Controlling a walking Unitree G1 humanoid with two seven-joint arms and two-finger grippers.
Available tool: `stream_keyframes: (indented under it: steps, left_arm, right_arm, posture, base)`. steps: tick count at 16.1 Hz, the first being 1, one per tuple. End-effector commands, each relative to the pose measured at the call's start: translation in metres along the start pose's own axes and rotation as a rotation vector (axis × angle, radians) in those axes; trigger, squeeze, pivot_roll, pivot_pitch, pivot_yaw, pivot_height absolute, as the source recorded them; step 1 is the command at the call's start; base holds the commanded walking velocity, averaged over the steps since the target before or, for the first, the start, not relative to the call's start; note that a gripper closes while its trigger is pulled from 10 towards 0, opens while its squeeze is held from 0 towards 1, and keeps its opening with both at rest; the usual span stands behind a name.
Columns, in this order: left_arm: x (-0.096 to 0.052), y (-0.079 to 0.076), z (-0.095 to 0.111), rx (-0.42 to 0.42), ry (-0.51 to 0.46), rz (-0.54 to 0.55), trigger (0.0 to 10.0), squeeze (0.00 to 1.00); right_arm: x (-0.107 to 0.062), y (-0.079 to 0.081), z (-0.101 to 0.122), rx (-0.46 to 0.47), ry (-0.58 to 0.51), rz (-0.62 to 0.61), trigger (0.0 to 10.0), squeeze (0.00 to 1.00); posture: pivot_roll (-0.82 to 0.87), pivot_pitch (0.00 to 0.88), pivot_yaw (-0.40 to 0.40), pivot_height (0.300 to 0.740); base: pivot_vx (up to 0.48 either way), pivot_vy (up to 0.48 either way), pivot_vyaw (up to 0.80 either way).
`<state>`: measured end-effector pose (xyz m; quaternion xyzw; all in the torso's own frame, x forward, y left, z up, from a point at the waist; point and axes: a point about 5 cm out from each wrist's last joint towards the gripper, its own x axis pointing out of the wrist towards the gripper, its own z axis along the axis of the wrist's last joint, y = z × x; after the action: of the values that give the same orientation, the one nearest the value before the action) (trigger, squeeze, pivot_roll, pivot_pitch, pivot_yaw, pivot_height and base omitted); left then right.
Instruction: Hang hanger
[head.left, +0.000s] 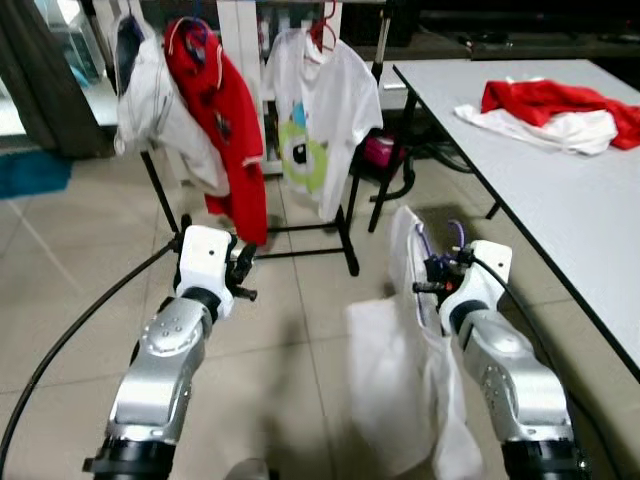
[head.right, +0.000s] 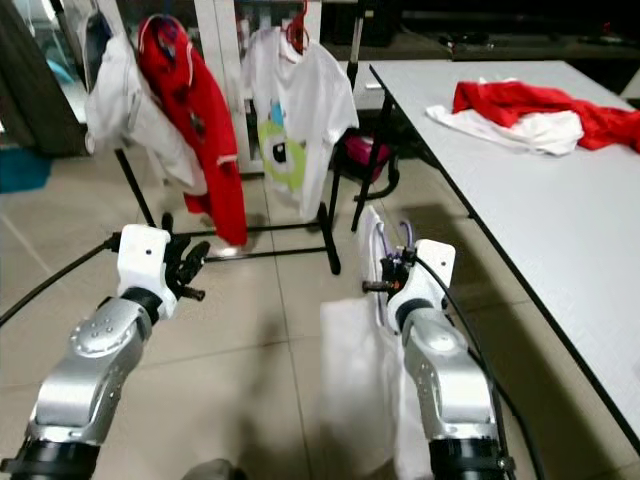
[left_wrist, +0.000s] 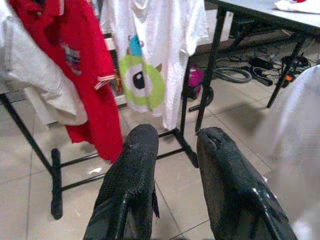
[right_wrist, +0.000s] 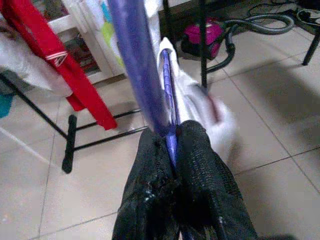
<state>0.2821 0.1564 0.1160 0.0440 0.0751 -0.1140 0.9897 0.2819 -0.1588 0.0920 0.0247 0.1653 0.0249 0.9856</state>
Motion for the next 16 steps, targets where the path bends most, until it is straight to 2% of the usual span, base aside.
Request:
stream_keyframes:
  steps: [1,16]
  left_arm:
    - [0.0022,-0.0095,0.0015,-0.01,-0.002,-0.034,10.0,0.0]
    - [0.0052,-0.0057,0.0055,0.021,-0.026,-0.034,10.0,0.0]
  right_arm:
    - [-0.0024,-0.0123,0.0042,-0.007,-0.015,-0.045,10.0,0.0]
    - [0.0007,-0.0072,0.005,-0.002,-0.016,-0.021,10.0,0.0]
  posture:
    - [0.05,0.046,-0.043,0.74]
    - [0.06,0.031,-0.045,0.74]
  base:
    - [0.3,0.0,0.0]
    - [0.333,0.0,0.0]
